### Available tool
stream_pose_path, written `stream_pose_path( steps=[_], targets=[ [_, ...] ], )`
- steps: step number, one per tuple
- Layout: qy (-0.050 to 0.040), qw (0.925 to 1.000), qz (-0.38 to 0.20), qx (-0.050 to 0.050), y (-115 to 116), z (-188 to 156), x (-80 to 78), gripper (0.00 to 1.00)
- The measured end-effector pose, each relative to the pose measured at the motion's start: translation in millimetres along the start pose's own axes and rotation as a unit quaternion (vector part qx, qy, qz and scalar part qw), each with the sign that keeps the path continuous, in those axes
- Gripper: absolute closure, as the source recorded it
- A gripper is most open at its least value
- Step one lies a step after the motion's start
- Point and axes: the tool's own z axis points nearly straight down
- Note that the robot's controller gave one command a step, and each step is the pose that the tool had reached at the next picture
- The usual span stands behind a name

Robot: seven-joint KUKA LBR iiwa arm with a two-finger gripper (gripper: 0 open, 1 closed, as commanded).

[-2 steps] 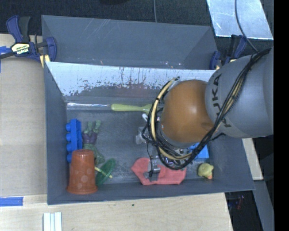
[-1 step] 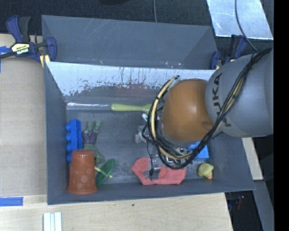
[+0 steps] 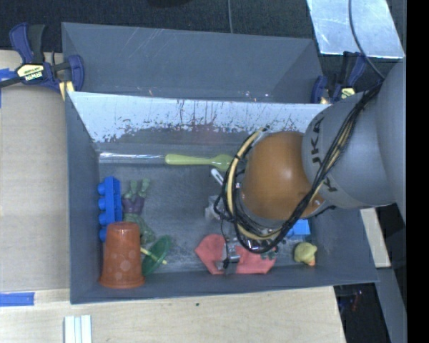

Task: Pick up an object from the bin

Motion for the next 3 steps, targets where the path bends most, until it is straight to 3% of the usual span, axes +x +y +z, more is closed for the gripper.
stream_pose_path(
  steps=[1, 2, 3],
  targets=[
    [-0.004, 0.9992, -0.04, 0.001, -14.1, 2.0, 3.7, 1.0],
    [-0.004, 0.9992, -0.04, 0.001, -14.1, 1.8, 3.7, 1.0],
    [-0.0023, 0.999, -0.044, 0.0, -20.4, -80.6, 3.1, 1.0]
  ],
)
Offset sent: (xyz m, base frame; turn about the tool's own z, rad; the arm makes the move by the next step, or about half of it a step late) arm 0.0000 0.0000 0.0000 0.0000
